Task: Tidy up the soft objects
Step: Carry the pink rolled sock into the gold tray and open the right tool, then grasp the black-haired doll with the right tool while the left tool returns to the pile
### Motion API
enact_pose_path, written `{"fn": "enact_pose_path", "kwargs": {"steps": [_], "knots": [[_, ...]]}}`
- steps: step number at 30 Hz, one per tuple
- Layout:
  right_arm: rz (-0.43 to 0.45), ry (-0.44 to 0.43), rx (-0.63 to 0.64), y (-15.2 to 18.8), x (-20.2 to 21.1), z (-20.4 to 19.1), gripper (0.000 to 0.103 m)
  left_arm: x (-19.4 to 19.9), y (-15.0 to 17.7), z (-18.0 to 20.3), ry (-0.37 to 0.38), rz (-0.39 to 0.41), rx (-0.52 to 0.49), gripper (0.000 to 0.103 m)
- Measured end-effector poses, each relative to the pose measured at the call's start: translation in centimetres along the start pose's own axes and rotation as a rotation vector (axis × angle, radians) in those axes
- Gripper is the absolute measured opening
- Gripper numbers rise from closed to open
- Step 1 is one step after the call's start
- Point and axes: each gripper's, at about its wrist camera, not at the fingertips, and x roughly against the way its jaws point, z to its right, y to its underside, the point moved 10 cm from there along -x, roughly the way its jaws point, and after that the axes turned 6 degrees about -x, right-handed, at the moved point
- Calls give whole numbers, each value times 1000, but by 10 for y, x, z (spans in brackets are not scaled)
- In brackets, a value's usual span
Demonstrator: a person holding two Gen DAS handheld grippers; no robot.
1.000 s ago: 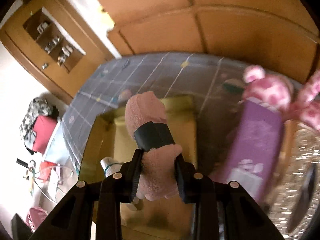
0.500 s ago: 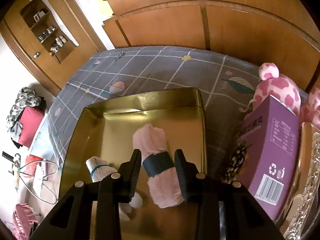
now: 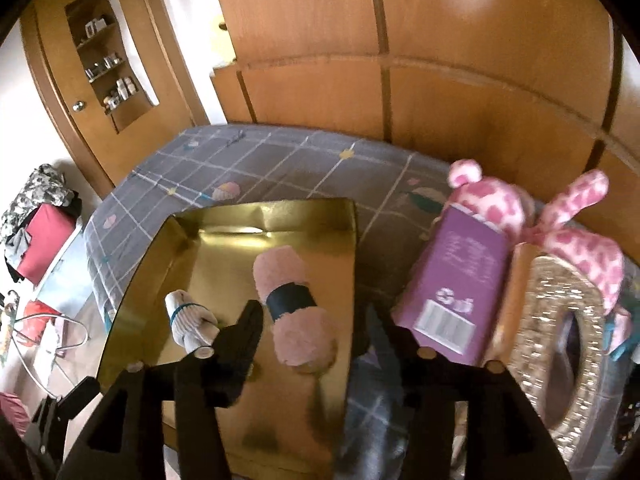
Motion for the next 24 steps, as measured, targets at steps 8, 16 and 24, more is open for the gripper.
{"fn": "enact_pose_path", "kwargs": {"steps": [8, 16, 24], "knots": [[119, 42, 19, 7, 46, 22, 61, 0, 4, 12, 21, -9, -27, 96], [188, 115, -64, 21, 91, 92, 61, 2, -1, 25, 79, -21, -6, 96], [200, 277, -262, 55, 137, 228, 61, 25, -28, 83, 168, 49, -128, 96]]}}
